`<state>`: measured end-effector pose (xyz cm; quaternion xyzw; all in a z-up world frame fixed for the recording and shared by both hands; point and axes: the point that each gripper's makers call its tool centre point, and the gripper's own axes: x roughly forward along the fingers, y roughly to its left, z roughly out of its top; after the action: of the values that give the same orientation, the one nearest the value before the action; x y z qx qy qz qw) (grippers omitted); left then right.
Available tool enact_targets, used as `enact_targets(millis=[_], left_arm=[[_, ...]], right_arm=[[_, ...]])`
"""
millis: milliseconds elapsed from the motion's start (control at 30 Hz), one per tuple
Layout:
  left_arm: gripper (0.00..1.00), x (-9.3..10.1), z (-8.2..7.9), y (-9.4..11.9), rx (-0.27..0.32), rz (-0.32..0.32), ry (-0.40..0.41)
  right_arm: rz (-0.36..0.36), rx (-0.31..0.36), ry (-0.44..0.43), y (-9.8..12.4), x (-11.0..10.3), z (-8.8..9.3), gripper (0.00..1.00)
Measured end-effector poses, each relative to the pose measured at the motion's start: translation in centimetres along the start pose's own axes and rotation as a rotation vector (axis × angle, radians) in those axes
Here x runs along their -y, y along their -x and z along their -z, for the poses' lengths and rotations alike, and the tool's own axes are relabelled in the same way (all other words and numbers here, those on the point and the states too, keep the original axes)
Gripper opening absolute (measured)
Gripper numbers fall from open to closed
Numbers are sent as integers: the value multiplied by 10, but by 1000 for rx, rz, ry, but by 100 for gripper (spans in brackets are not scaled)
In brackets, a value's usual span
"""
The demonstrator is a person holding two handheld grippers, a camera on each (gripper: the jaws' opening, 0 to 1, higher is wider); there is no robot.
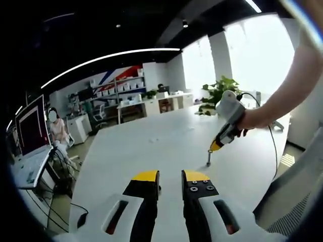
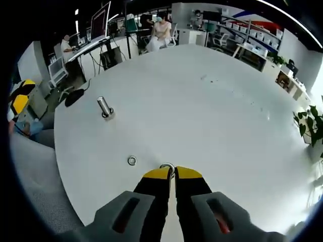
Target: Place the washer onto the threaded stud by aligning its center hole with the stud, sliding it down to the base, and recovering from edge contact or off-axis alignment until the washer reaches the visible bottom stop.
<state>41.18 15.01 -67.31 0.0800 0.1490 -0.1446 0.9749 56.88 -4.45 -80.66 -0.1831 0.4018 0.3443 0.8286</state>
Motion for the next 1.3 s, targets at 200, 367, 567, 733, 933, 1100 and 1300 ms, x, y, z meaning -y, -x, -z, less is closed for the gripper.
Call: enact_targets(millis=[200,367,567,733,933,1100,1300], left_arm=[[16,3,1,-1,-6,8,-30],[15,6,1,-1,-12,15,-44],[15,4,1,-1,-7,10,-37],[15,4,1,-1,-7,8,-39],[15,5,1,-1,-9,11,-41],[15,4,2,-1,-10,10,-41],[16,4,2,-1,-11,8,-40]], right_arm=[[-1,-11,-9,-1,1,1,5],[-7,-15,-13,-2,0,1,6],[-9,-28,-21,-4,0,4,6],[-6,-29,-29,-5,2,4,6],[-10,-21,-46,-3,2,2,6],[-8,-18,-47,-2,3,0,7],[-7,-16,-48,-2,3,0,8]])
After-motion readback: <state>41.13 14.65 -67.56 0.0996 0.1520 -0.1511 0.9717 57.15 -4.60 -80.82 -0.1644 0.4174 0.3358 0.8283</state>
